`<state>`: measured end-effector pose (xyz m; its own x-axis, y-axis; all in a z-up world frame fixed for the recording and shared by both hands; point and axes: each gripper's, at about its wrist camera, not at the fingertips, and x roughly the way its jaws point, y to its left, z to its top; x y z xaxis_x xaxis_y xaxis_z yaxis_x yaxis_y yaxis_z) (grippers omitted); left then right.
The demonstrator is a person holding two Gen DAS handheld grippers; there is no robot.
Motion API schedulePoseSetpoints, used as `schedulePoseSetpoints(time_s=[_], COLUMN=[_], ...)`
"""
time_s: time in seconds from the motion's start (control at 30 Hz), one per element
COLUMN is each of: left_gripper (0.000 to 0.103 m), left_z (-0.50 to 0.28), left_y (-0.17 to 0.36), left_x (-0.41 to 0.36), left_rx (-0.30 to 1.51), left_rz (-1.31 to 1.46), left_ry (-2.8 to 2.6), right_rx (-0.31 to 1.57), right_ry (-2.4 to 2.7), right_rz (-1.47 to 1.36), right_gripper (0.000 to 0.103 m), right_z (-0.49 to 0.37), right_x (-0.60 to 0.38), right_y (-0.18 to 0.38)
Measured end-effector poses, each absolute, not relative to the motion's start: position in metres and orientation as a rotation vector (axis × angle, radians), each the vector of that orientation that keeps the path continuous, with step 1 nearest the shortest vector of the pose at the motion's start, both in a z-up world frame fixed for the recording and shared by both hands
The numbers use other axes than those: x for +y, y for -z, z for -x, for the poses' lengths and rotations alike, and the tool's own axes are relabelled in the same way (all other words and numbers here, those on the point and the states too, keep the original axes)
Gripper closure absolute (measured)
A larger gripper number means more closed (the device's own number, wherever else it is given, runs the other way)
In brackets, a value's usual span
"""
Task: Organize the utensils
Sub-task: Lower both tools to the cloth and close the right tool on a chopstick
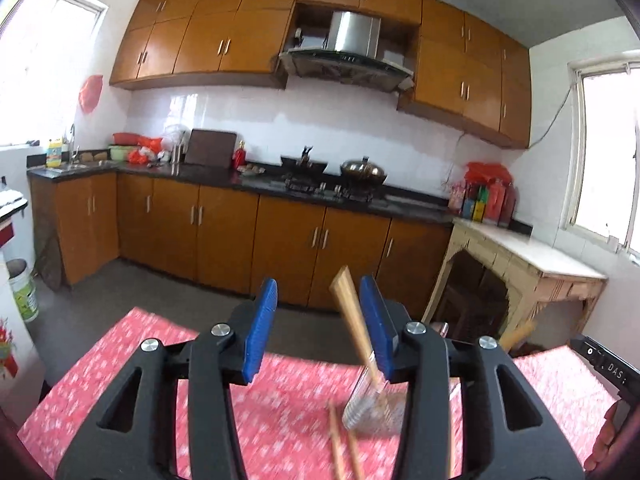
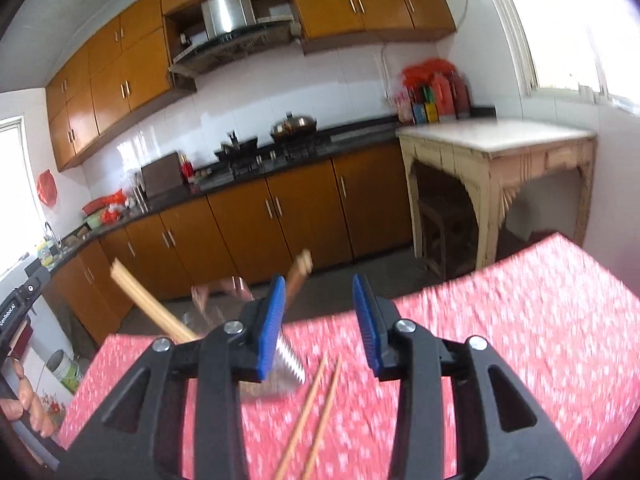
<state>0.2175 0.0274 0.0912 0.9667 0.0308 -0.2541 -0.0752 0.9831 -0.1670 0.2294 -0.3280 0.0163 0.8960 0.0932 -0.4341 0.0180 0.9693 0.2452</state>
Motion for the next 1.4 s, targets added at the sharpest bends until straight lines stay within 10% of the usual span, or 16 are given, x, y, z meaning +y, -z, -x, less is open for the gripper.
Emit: schedulePoseSetpoints(time_s=[0.5, 1.27, 1.4], left_gripper=[0.052, 0.052, 0.069], left_z=[-0.175, -0.188, -0.195], left_y=[0.046, 0.099, 0.108], left_x=[0.017, -0.028, -0.036], left_rx=[0.562, 0.807, 0.858], left_rz=[0.128, 0.091, 0.059], left_ry=[0.0, 0.116, 0.105], right_rx=[0.846, 0.871, 0.871], right_ry=[-0.125, 0.161, 0.181], right_rz=[-0.226, -0.242, -0.282], right_gripper=[0.076, 0.095, 0.095], right_z=[-0.182, -0.224, -0.226], right_x=[-0.26, -0.325, -0.346], right_y=[0.144, 0.158, 0.158])
